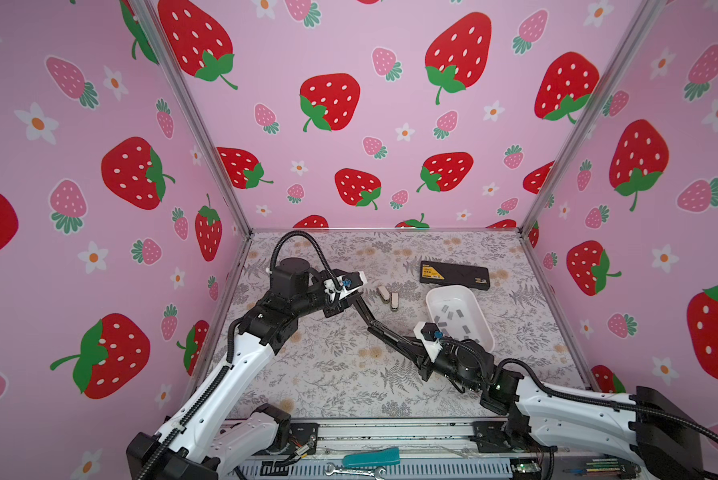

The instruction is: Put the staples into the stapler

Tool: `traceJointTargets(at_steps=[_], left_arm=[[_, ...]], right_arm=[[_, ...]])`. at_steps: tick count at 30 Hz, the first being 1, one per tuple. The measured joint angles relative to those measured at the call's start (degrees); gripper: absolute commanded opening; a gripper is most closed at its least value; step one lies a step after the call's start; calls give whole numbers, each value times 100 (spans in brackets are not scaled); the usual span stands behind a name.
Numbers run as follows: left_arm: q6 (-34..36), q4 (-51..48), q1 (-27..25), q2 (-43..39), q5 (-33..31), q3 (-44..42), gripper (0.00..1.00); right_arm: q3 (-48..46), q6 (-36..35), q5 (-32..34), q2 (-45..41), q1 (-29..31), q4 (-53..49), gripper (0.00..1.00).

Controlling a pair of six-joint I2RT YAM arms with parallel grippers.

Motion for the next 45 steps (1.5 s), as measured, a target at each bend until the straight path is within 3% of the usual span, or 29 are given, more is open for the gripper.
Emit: traceJointTargets(at_steps=[12,21,26,36,45], left_arm=[[-140,-310,2,350,-1043,284,52],[-269,-328,26,179,-1023,304,53],[-310,-131,44,-142,-793,269,53],[-483,109,44,-422,-726,66,54],[-721,173,44,-450,-1255,57,55]], right_arm=[[-2,68,15,-133,7,229,0],[-11,256,393,50,20,422,0],[271,509,1064,1099,216,691,0],[1910,903,2107,3480,304,876,0],[3108,1447,2247,5313,-9,905,0]])
